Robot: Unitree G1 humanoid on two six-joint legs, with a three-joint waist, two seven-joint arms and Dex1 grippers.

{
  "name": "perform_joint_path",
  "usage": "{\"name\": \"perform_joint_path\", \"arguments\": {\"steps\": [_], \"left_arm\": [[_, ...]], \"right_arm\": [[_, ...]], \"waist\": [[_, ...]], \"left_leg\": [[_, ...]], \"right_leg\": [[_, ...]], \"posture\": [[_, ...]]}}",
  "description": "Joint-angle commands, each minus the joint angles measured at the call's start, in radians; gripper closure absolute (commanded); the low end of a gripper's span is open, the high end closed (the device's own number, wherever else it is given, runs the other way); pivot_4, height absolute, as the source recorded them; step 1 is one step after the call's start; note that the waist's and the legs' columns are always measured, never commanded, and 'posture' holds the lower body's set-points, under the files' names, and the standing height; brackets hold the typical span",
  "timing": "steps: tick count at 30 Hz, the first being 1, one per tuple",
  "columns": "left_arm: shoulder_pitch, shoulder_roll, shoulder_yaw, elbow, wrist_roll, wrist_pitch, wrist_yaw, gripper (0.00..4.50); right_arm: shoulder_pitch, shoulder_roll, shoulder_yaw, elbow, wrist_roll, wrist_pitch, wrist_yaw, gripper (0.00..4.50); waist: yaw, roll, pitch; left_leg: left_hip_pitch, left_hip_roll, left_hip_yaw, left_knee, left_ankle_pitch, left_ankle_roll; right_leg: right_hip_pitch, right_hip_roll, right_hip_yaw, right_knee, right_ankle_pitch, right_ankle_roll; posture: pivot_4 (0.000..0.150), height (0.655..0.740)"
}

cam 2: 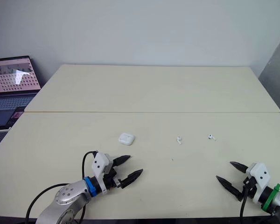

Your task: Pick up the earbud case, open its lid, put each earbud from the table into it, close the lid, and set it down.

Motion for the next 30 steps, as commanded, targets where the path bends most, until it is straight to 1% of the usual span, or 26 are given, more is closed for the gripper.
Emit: {"name": "perform_joint_path", "arguments": {"steps": [1, 13, 19, 23, 30], "left_arm": [[0.007, 0.004, 0.017, -0.016, 0.004, -0.029, 0.003, 0.0], [0.04, -0.003, 0.072, -0.031, -0.002, -0.067, 0.021, 0.0], [0.052, -0.002, 0.122, -0.042, 0.003, -0.084, 0.061, 0.0], [0.016, -0.039, 0.155, -0.013, 0.028, -0.094, 0.146, 0.0], [-0.1, -0.144, 0.11, 0.078, 0.142, -0.118, 0.297, 0.0]], "right_arm": [[-0.014, -0.016, -0.012, -0.02, 0.01, 0.004, 0.01, 0.01], [-0.02, -0.005, 0.001, -0.026, 0.008, 0.0, 0.022, 0.01], [0.008, 0.004, 0.021, -0.096, 0.008, -0.007, 0.027, 0.01], [0.021, 0.018, 0.059, -0.202, 0.028, 0.021, 0.016, 0.01], [0.001, 0.014, 0.089, -0.378, 0.083, 0.093, -0.003, 0.01]], "waist": [[0.0, 0.0, 0.0], [0.0, 0.0, 0.0], [0.0, 0.0, 0.0], [0.0, 0.0, 0.0], [0.001, -0.001, 0.0]], "left_leg": [[0.0, 0.0, 0.0, 0.0, 0.0, 0.0], [0.0, 0.0, -0.001, 0.0, 0.0, 0.0], [0.0, 0.001, -0.002, 0.0, 0.0, 0.0], [0.0, 0.001, -0.002, 0.0, 0.0, 0.0], [-0.001, 0.0, -0.002, 0.0, 0.0, 0.0]], "right_leg": [[0.0, 0.0, 0.0, 0.0, 0.0, 0.0], [0.0, 0.0, 0.0, 0.0, 0.0, 0.0], [0.0, 0.0, 0.0, 0.0, 0.0, 0.0], [0.0, 0.0, 0.0, 0.0, 0.0, 0.0], [0.0, 0.0, -0.001, 0.0, 0.0, 0.0]], "posture": [[0.15, 0.74], [0.15, 0.74], [0.15, 0.74], [0.15, 0.74], [0.15, 0.74]]}}
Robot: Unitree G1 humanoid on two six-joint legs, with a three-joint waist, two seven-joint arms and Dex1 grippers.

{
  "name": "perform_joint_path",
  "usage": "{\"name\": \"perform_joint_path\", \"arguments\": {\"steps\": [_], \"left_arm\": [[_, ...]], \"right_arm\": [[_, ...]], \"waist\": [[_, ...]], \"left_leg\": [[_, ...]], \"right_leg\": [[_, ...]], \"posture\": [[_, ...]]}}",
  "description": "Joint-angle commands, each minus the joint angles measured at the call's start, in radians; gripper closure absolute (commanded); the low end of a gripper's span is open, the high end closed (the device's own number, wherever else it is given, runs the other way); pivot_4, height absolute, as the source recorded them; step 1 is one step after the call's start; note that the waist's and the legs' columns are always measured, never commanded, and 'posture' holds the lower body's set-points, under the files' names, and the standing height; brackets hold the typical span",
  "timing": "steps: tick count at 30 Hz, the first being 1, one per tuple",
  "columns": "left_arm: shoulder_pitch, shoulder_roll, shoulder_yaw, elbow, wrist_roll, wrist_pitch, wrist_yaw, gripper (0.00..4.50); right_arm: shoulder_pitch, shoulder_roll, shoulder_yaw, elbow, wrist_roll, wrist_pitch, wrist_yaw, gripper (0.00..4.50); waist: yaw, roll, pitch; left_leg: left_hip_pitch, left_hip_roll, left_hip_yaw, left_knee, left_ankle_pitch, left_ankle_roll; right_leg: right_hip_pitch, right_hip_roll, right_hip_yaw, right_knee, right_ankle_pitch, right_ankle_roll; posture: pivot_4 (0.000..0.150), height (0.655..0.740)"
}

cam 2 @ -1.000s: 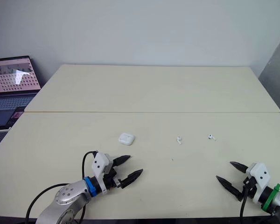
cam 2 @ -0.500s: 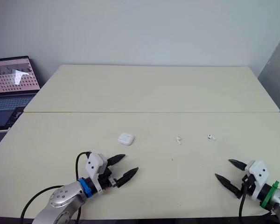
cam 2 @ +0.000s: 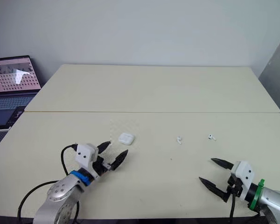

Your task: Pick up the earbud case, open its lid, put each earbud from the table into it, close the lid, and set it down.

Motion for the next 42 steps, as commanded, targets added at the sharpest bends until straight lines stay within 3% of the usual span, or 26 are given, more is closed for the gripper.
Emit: {"name": "perform_joint_path", "arguments": {"steps": [1, 10, 28, 31, 35, 42], "left_arm": [[-0.036, -0.033, -0.027, 0.014, 0.059, -0.018, 0.065, 0.0], [-0.125, -0.111, -0.097, 0.077, 0.13, 0.044, 0.15, 0.0], [-0.17, -0.131, -0.089, 0.116, 0.166, 0.117, 0.215, 0.0], [-0.168, -0.141, -0.087, 0.115, 0.163, 0.122, 0.224, 0.56], [-0.167, -0.146, -0.086, 0.117, 0.165, 0.119, 0.228, 1.72], [-0.14, -0.187, -0.082, 0.076, 0.094, 0.1, 0.184, 1.72]], "right_arm": [[-0.015, -0.014, -0.003, -0.096, 0.049, 0.046, -0.017, 0.01], [-0.059, -0.027, -0.004, -0.188, 0.077, 0.129, -0.059, 0.01], [-0.033, -0.029, -0.041, -0.19, 0.082, 0.13, -0.069, 0.01], [-0.029, -0.03, -0.049, -0.195, 0.084, 0.133, -0.07, 0.0], [-0.029, -0.032, -0.053, -0.196, 0.087, 0.132, -0.075, 0.0], [-0.041, -0.026, -0.054, -0.199, 0.103, 0.142, -0.09, 0.0]], "waist": [[0.0, 0.0, 0.0], [0.0, -0.001, 0.0], [0.0, -0.001, 0.0], [0.0, -0.001, 0.0], [0.0, -0.001, 0.0], [0.0, -0.001, 0.0]], "left_leg": [[0.0, 0.0, 0.0, 0.0, 0.0, 0.0], [0.0, 0.0, -0.001, 0.0, 0.0, 0.0], [0.0, 0.0, 0.0, 0.0, 0.0, 0.0], [0.0, 0.0, 0.0, 0.0, 0.0, 0.0], [0.0, 0.0, 0.0, 0.0, 0.0, 0.0], [0.0, 0.0, 0.0, 0.0, 0.0, 0.0]], "right_leg": [[0.0, 0.0, 0.0, 0.0, 0.0, 0.0], [0.0, 0.0, -0.001, 0.0, 0.0, 0.0], [0.0, 0.0, -0.001, 0.001, 0.0, 0.0], [0.0, 0.0, -0.001, 0.001, 0.0, 0.0], [0.0, 0.0, -0.001, 0.001, 0.0, 0.0], [0.0, 0.0, -0.001, 0.001, 0.0, 0.0]], "posture": [[0.15, 0.74], [0.15, 0.74], [0.15, 0.74], [0.15, 0.74], [0.15, 0.74], [0.15, 0.74]]}}
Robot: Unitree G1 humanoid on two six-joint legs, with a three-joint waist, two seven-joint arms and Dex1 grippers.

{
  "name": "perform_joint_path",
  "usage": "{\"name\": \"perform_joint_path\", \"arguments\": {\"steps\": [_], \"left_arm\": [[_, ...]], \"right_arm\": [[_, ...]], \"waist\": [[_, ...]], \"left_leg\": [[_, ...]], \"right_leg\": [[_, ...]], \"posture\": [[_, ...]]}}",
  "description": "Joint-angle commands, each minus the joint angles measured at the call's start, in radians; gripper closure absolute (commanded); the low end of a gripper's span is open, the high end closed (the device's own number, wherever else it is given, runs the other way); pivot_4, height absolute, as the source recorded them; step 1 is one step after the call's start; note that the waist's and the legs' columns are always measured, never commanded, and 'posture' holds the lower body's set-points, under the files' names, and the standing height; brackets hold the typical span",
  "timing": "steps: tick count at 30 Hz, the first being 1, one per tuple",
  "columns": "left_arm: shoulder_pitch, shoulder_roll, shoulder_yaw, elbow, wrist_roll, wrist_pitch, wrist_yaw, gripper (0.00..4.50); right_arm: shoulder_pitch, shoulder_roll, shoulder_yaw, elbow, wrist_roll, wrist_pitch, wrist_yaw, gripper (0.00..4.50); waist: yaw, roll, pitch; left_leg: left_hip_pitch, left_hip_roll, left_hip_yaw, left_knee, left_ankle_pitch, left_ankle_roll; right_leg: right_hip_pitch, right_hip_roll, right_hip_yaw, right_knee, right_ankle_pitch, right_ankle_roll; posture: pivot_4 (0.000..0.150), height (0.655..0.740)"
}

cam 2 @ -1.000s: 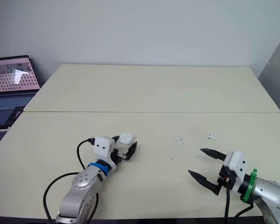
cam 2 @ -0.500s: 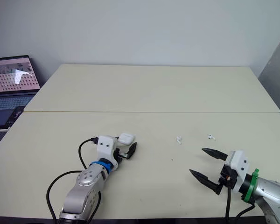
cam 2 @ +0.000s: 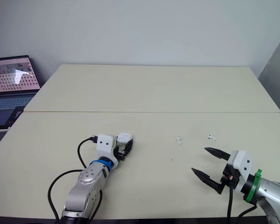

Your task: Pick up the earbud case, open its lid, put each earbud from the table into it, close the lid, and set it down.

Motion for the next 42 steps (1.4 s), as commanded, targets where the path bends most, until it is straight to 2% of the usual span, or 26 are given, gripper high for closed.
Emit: {"name": "perform_joint_path", "arguments": {"steps": [1, 7, 12, 19, 22, 27, 36, 40, 42], "left_arm": [[0.015, -0.029, -0.009, -0.06, -0.07, -0.031, -0.053, 1.72], [-0.052, -0.044, -0.071, -0.105, -0.12, -0.125, -0.171, 1.72], [-0.095, -0.051, -0.126, -0.108, -0.184, -0.214, -0.299, 1.72], [-0.148, -0.057, -0.177, -0.067, -0.182, -0.298, -0.377, 1.72], [-0.153, -0.057, -0.184, -0.061, -0.18, -0.311, -0.389, 1.72], [-0.156, -0.057, -0.19, -0.075, -0.178, -0.307, -0.389, 1.72], [-0.189, -0.03, -0.196, -0.096, -0.168, -0.288, -0.391, 1.72], [-0.188, -0.024, -0.197, -0.1, -0.169, -0.288, -0.391, 1.72], [-0.186, -0.02, -0.199, -0.1, -0.169, -0.29, -0.392, 1.72]], "right_arm": [[-0.021, 0.002, -0.034, -0.05, 0.049, 0.027, -0.031, 0.0], [-0.15, 0.055, -0.054, -0.128, 0.267, 0.252, -0.277, 0.0], [-0.301, 0.047, -0.06, -0.164, 0.555, 0.467, -0.531, 0.0], [-0.499, 0.005, 0.004, -0.061, 0.944, 0.646, -0.794, 0.0], [-0.556, -0.002, 0.045, -0.018, 1.058, 0.678, -0.887, 0.0], [-0.623, 0.0, 0.135, 0.002, 1.184, 0.703, -0.991, 0.0], [-0.659, 0.041, 0.207, -0.001, 1.22, 0.671, -1.074, 0.0], [-0.668, 0.055, 0.214, -0.001, 1.22, 0.656, -1.092, 1.21], [-0.672, 0.06, 0.215, 0.001, 1.223, 0.648, -1.099, 1.97]], "waist": [[0.0, 0.0, 0.0], [-0.001, -0.001, 0.001], [-0.003, -0.001, 0.001], [-0.004, -0.002, 0.001], [-0.004, -0.002, 0.001], [-0.005, -0.002, 0.001], [-0.004, -0.002, 0.001], [-0.004, -0.002, 0.001], [-0.004, -0.002, 0.001]], "left_leg": [[0.0, 0.0, 0.0, 0.0, 0.0, 0.0], [-0.001, 0.0, -0.001, 0.001, 0.0, 0.0], [-0.001, 0.0, 0.0, 0.0, 0.0, 0.0], [-0.002, 0.0, 0.0, 0.001, 0.0, 0.0], [-0.002, 0.0, 0.0, 0.001, 0.0, 0.0], [-0.004, 0.0, 0.0, 0.001, 0.0, 0.0], [-0.006, 0.0, -0.001, 0.002, 0.0, 0.0], [-0.006, 0.0, -0.002, 0.002, 0.0, 0.0], [-0.006, 0.001, -0.002, 0.002, 0.0, 0.0]], "right_leg": [[0.0, 0.0, 0.0, 0.0, 0.0, 0.0], [0.0, 0.0, 0.0, 0.0, 0.0, 0.0], [-0.001, 0.001, 0.0, 0.0, 0.0, 0.0], [0.0, 0.002, 0.0, 0.0, 0.0, 0.0], [-0.001, 0.002, 0.0, 0.0, 0.0, 0.0], [-0.003, 0.002, 0.0, 0.0, 0.0, 0.0], [-0.004, 0.002, -0.001, 0.0, 0.0, 0.0], [-0.004, 0.002, -0.001, 0.0, 0.0, 0.0], [-0.004, 0.002, -0.001, 0.0, 0.0, 0.0]], "posture": [[0.15, 0.74], [0.15, 0.74], [0.15, 0.74], [0.15, 0.74], [0.15, 0.74], [0.15, 0.74], [0.15, 0.74], [0.15, 0.74], [0.15, 0.74]]}}
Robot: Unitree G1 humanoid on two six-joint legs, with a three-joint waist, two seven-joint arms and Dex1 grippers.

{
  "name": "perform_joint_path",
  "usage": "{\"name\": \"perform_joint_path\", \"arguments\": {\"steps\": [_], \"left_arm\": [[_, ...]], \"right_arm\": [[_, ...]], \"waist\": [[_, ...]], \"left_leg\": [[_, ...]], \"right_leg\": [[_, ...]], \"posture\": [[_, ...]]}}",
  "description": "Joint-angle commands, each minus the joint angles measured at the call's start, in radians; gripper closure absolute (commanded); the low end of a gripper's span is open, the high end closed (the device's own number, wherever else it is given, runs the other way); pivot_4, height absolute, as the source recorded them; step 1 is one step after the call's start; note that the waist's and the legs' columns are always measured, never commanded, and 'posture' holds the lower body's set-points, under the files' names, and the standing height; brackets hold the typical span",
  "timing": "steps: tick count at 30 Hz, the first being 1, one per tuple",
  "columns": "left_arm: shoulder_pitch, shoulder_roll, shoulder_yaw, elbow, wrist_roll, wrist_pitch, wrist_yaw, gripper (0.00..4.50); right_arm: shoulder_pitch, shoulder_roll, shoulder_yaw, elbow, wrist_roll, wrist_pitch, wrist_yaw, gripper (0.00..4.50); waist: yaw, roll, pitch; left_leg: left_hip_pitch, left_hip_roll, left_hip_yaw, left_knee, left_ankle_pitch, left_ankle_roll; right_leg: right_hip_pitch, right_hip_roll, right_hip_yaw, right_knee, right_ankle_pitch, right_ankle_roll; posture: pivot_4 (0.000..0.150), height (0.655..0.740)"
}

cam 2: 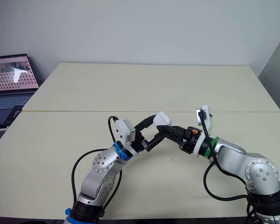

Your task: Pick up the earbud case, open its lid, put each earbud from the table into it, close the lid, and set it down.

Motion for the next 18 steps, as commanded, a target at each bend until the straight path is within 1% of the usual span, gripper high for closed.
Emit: {"name": "perform_joint_path", "arguments": {"steps": [1, 3, 5, 13, 16, 18], "left_arm": [[-0.011, 0.003, -0.006, -0.043, -0.002, -0.008, -0.002, 1.72], [-0.012, 0.005, -0.008, -0.039, -0.002, -0.012, -0.003, 1.72], [-0.012, 0.006, -0.008, -0.034, -0.002, -0.015, -0.004, 1.72], [0.001, 0.01, -0.006, -0.029, -0.008, -0.013, -0.012, 1.72], [0.01, 0.018, -0.005, -0.032, -0.031, -0.002, -0.034, 1.72], [0.014, 0.034, -0.011, -0.037, -0.034, -0.015, -0.058, 1.0]], "right_arm": [[-0.028, 0.007, -0.01, -0.018, 0.035, -0.028, -0.009, 2.37], [-0.031, 0.011, -0.011, -0.014, 0.043, -0.034, -0.016, 3.11], [-0.033, 0.01, -0.01, -0.014, 0.052, -0.038, -0.023, 3.71], [-0.029, 0.006, -0.002, -0.019, 0.068, -0.039, -0.039, 3.75], [-0.03, 0.009, 0.002, -0.016, 0.07, -0.041, -0.042, 3.75], [-0.032, 0.014, 0.001, -0.015, 0.061, -0.048, -0.042, 3.75]], "waist": [[0.0, 0.0, 0.0], [0.0, 0.0, 0.0], [0.0, 0.0, 0.0], [0.0, 0.0, 0.0], [0.0, 0.0, 0.0], [0.0, 0.0, 0.0]], "left_leg": [[0.0, 0.0, 0.0, 0.0, 0.0, 0.0], [0.0, 0.0, 0.0, 0.0, 0.0, 0.0], [0.0, 0.0, 0.0, 0.0, 0.0, 0.0], [-0.001, 0.0, 0.0, 0.0, 0.0, 0.0], [-0.001, 0.0, 0.0, 0.0, 0.0, 0.0], [-0.001, 0.0, -0.001, 0.0, 0.0, 0.0]], "right_leg": [[0.0, 0.0, 0.0, 0.0, 0.0, 0.0], [0.0, 0.0, 0.0, 0.0, 0.0, 0.0], [0.0, 0.0, 0.0, 0.0, 0.0, 0.0], [0.0, 0.0, 0.0, 0.0, 0.0, 0.0], [-0.001, 0.0, 0.0, 0.0, 0.0, 0.0], [-0.001, 0.0, 0.0, 0.0, 0.0, 0.0]], "posture": [[0.15, 0.74], [0.15, 0.74], [0.15, 0.74], [0.15, 0.74], [0.15, 0.74], [0.15, 0.74]]}}
